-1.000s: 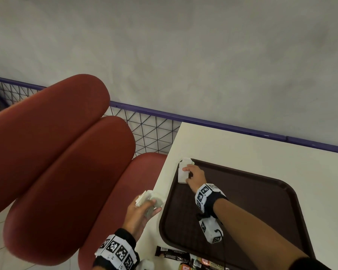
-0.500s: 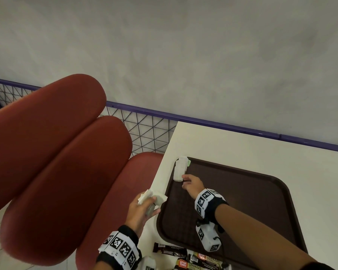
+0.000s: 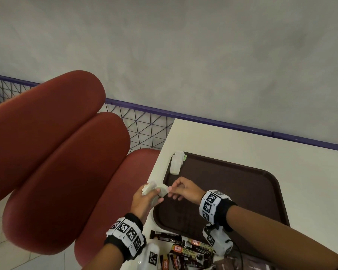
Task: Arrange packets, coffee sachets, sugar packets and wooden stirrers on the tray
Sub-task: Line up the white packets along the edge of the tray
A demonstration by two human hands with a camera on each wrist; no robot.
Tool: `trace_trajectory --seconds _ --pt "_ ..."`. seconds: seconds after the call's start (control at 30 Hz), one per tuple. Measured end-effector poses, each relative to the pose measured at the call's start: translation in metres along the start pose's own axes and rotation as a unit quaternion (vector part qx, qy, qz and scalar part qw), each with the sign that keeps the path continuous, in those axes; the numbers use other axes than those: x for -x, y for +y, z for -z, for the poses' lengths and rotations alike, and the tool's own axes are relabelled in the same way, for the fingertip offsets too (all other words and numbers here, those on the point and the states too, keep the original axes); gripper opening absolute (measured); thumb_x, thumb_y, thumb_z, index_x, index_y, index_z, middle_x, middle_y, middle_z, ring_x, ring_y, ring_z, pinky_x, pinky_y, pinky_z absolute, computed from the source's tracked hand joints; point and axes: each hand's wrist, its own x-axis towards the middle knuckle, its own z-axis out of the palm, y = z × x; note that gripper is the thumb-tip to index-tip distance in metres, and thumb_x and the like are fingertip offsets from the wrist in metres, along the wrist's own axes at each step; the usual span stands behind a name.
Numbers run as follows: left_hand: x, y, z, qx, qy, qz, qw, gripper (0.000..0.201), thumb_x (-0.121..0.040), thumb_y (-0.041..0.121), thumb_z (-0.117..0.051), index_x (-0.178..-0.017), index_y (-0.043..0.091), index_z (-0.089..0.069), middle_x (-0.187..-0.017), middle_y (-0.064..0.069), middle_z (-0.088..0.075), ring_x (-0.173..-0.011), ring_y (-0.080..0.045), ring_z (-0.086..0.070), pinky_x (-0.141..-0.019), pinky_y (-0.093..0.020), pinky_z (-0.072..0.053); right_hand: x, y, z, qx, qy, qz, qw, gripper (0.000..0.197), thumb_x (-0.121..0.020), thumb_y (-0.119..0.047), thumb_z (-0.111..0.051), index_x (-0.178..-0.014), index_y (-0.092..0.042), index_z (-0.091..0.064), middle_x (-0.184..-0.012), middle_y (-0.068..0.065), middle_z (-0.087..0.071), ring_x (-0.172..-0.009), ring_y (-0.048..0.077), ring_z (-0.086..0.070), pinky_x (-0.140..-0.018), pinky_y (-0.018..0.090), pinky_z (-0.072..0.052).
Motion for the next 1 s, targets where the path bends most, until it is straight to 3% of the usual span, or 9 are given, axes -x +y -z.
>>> trace_trajectory --seconds 0.13,0.27,0.47,0.67,0.77,0.83,1.0 --pt "0.005 0.0 -0.004 -0.018 -0.018 -0.008 1.0 0.024 -0.086 -0.003 -0.059 -0.109 0.003 -0.055 -0.105 -0.021 -0.063 -0.093 -0.027 -0.064 -0.07 -0.029 -0.058 0.001 0.004 -0.004 -0.035 0.027 0.02 0.999 0.019 -0.089 -0.006 -0.057 -0.081 -0.015 -0.043 -0.06 -0.005 -0.067 -0.054 0.005 -0.059 -0.054 0.016 -0.044" --pt "0.007 0.0 -0.005 -0.023 -0.004 -0.003 1.0 0.03 -0.085 -0.003 -0.06 -0.114 -0.001 -0.053 -0.108 -0.02 -0.061 -0.093 -0.026 -0.064 -0.064 -0.027 -0.058 0.003 0.001 -0.005 -0.021 0.095 0.073 0.993 0.021 -0.086 -0.001 -0.06 -0.078 -0.018 -0.05 -0.076 -0.001 -0.06 -0.07 0.009 -0.055 -0.061 0.018 -0.046" --pt "0.008 0.001 -0.004 -0.032 0.004 0.003 0.999 0.03 -0.085 -0.004 -0.06 -0.114 0.001 -0.053 -0.102 -0.017 -0.062 -0.084 -0.023 -0.064 -0.057 -0.024 -0.056 0.002 0.004 -0.01 -0.06 0.1 0.109 0.987 0.021 -0.083 0.005 -0.06 -0.086 -0.015 -0.058 -0.084 0.002 -0.061 -0.077 0.012 -0.056 -0.068 0.018 -0.051" --pt "0.004 0.0 -0.005 -0.029 0.004 0.008 1.0 0.024 -0.086 -0.003 -0.059 -0.11 0.002 -0.054 -0.098 -0.019 -0.064 -0.08 -0.024 -0.063 -0.057 -0.024 -0.057 0.001 0.004 -0.01 -0.06 0.071 0.106 0.99 0.035 -0.082 0.009 -0.059 -0.114 -0.004 -0.062 -0.095 -0.002 -0.06 -0.093 0.006 -0.054 -0.082 0.013 -0.049" --pt "0.003 0.001 -0.004 -0.01 0.008 0.016 1.0 0.017 -0.086 -0.003 -0.06 -0.101 0.004 -0.057 -0.092 -0.015 -0.064 -0.08 -0.025 -0.065 -0.059 -0.026 -0.058 -0.007 0.0 -0.004 -0.086 0.116 0.104 0.984 0.038 -0.082 0.012 -0.058 -0.118 0.001 -0.059 -0.105 0.008 -0.06 -0.092 0.006 -0.057 -0.077 0.01 -0.05" --pt "0.001 0.001 -0.001 -0.009 0.01 0.022 1.0 0.015 -0.086 -0.002 -0.06 -0.1 0.003 -0.058 -0.091 -0.015 -0.063 -0.082 -0.026 -0.065 -0.06 -0.027 -0.058 -0.017 -0.001 0.003 -0.088 0.172 0.1 0.976 0.032 -0.081 0.011 -0.059 -0.112 0.002 -0.061 -0.111 0.013 -0.062 -0.095 0.012 -0.059 -0.077 0.009 -0.05" --pt "-0.003 0.004 0.009 0.0 0.012 0.025 1.0 0.019 -0.084 -0.002 -0.062 -0.102 0.0 -0.059 -0.09 -0.016 -0.064 -0.082 -0.027 -0.066 -0.063 -0.031 -0.058 -0.048 0.01 0.015 -0.031 0.237 0.065 0.969 0.034 -0.078 0.013 -0.058 -0.108 -0.002 -0.063 -0.114 0.018 -0.062 -0.1 0.025 -0.061 -0.09 0.029 -0.05"
